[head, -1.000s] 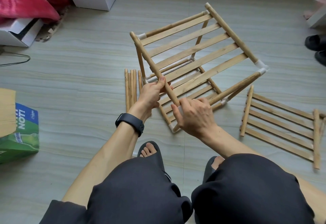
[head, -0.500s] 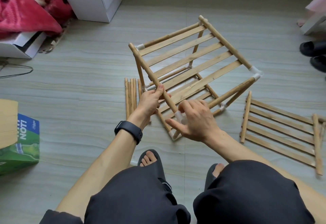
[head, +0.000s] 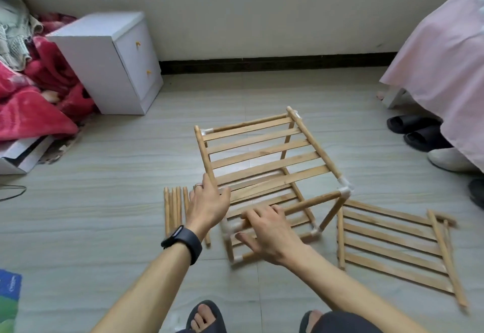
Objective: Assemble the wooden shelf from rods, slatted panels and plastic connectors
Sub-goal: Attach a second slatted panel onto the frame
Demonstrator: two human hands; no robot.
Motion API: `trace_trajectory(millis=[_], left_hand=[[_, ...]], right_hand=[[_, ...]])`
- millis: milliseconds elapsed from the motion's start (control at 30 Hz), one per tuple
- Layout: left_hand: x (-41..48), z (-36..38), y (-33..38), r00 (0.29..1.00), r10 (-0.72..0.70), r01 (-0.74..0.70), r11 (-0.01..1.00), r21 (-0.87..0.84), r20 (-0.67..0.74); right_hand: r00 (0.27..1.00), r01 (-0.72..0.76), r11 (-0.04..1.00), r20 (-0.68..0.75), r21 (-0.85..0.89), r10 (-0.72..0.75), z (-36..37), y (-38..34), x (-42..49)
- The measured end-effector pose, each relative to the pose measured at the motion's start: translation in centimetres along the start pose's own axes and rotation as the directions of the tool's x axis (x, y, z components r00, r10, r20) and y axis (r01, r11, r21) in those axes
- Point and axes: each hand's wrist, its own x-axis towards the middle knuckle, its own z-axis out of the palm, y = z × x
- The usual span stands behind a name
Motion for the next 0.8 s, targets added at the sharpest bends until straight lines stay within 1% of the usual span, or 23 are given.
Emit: trace_trajectory(millis=[33, 67, 100, 133, 167, 233, 267, 300, 367, 433, 533, 633, 700, 800], left_hand=[[-0.9, 0.5, 0.2, 0.991, 0.089, -0.077, 0.989, 0.123, -0.095], [-1.9, 0.9, 0.3, 0.962, 0.219, -0.182, 0.960, 0.214, -0.165], [-2.6, 1.5, 0.3, 0.919, 0.354, -0.298, 0.912, 0.283, -0.173], [-3.1, 2.0, 0.0, 0.880, 0.456, -0.392, 0.854, 0.342, -0.131], [-3.4, 2.5, -0.2, 0.861, 0.506, -0.446, 0.801, 0.400, -0.053], [-3.4, 3.2, -0.5, 0.865, 0.483, -0.481, 0.717, 0.505, 0.139], [-3.1, 3.5, -0.5, 0.867, 0.457, -0.485, 0.681, 0.548, 0.200], [-2.6, 3.6, -0.4, 0.870, 0.437, -0.481, 0.656, 0.582, 0.227], [-2.0, 3.6, 0.0, 0.892, 0.395, -0.440, 0.650, 0.620, 0.220], [-1.7, 3.2, -0.1, 0.909, 0.378, -0.397, 0.655, 0.642, 0.177], [-1.5, 2.8, -0.8, 0.908, 0.391, -0.384, 0.623, 0.682, 0.154], [-1.0, 2.5, -1.1, 0.916, 0.366, -0.377, 0.642, 0.668, 0.166], [-0.8, 2.4, -1.2, 0.911, 0.379, -0.384, 0.633, 0.672, 0.164], [-0.6, 2.2, -1.4, 0.904, 0.402, -0.389, 0.623, 0.679, 0.149]], right_hand=[[0.999, 0.033, 0.995, -0.014, 0.096, -0.032, -0.2, 0.1, -0.1], [0.998, 0.055, 0.984, -0.024, 0.168, -0.052, -0.6, 0.6, -0.3], [0.998, 0.053, 0.977, -0.029, 0.207, -0.048, -1.1, 1.5, -0.6], [0.999, 0.027, 0.980, -0.033, 0.198, -0.021, -1.7, 2.9, -0.9], [0.999, -0.021, 0.991, -0.027, 0.131, 0.025, -2.3, 4.6, -1.1], [0.986, -0.154, 0.985, 0.054, -0.084, 0.159, -3.4, 8.5, -1.3], [0.968, -0.211, 0.962, 0.104, -0.172, 0.231, -3.8, 10.5, -1.3], [0.947, -0.251, 0.940, 0.141, -0.231, 0.287, -4.2, 12.3, -1.2], [0.928, -0.273, 0.918, 0.171, -0.290, 0.330, -4.8, 14.7, -0.8], [0.940, -0.245, 0.914, 0.152, -0.325, 0.306, -5.2, 15.7, -0.3], [0.955, -0.204, 0.906, 0.126, -0.371, 0.267, -5.1, 15.6, 0.3], [0.968, -0.210, 0.922, 0.060, -0.325, 0.242, -4.3, 15.3, 0.0], [0.970, -0.218, 0.931, 0.041, -0.292, 0.240, -4.1, 15.1, -0.2], [0.974, -0.223, 0.923, -0.023, -0.313, 0.227, -3.8, 14.8, -0.3]])
